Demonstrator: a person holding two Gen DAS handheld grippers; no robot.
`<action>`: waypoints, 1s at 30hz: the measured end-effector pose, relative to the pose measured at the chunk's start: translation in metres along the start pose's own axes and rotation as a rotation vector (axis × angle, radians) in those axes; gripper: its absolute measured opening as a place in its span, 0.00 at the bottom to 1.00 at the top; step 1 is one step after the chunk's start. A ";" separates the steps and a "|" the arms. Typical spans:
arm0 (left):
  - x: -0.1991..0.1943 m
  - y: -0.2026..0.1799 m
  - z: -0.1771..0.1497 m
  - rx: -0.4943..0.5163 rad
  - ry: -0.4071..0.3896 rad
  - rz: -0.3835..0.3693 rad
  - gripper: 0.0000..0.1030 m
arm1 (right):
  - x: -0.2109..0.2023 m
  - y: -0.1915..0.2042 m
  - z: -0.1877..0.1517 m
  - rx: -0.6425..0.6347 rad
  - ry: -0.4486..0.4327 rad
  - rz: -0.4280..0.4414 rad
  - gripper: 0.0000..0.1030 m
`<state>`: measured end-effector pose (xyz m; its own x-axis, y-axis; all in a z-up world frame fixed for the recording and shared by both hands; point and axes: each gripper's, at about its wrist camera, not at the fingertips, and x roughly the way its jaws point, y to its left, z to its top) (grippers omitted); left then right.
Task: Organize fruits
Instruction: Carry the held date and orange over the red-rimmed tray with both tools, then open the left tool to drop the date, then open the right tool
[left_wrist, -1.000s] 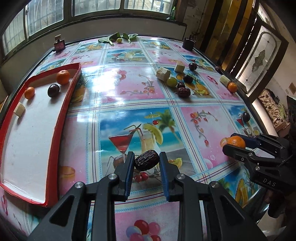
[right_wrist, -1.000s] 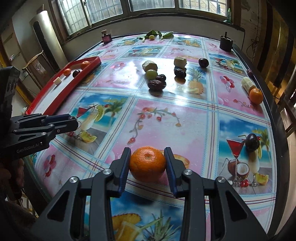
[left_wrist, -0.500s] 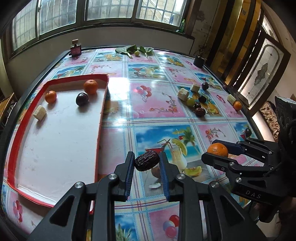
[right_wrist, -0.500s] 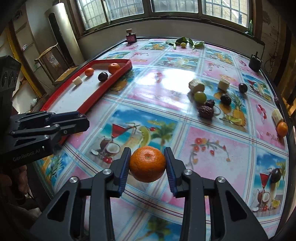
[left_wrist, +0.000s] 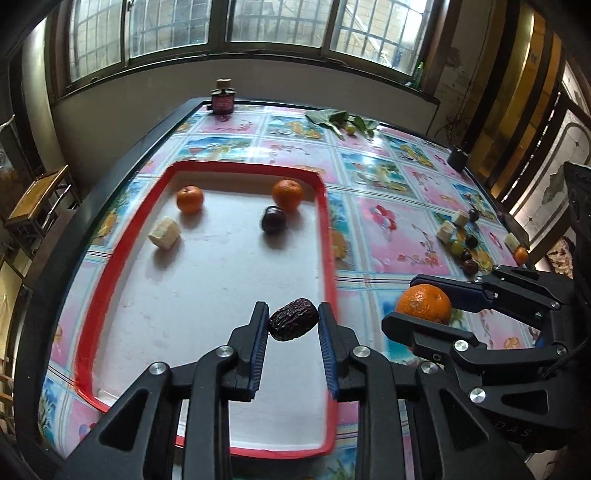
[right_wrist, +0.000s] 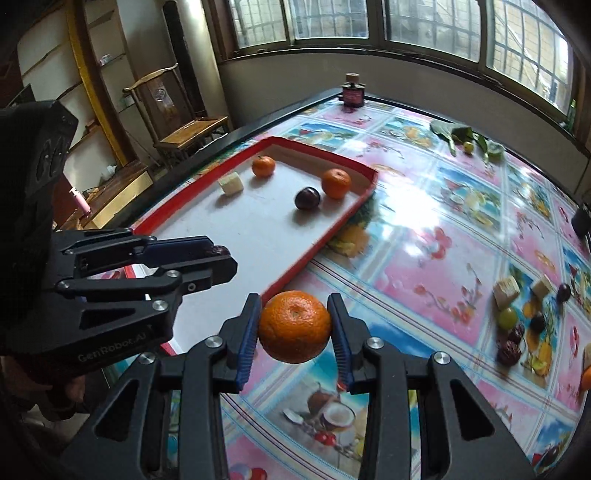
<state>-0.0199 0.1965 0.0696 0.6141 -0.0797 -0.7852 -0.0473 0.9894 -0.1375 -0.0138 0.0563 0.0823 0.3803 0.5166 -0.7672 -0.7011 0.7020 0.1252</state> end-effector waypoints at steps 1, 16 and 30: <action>0.001 0.009 0.002 -0.010 -0.001 0.016 0.26 | 0.004 0.005 0.006 -0.016 -0.002 0.004 0.38; 0.043 0.093 0.027 -0.121 0.035 0.192 0.25 | 0.094 0.022 0.076 -0.067 0.042 0.028 0.38; 0.071 0.099 0.030 -0.121 0.105 0.233 0.42 | 0.126 0.023 0.076 -0.106 0.105 -0.033 0.38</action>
<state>0.0423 0.2923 0.0186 0.4907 0.1302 -0.8616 -0.2757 0.9612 -0.0118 0.0639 0.1745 0.0360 0.3429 0.4355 -0.8323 -0.7508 0.6596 0.0358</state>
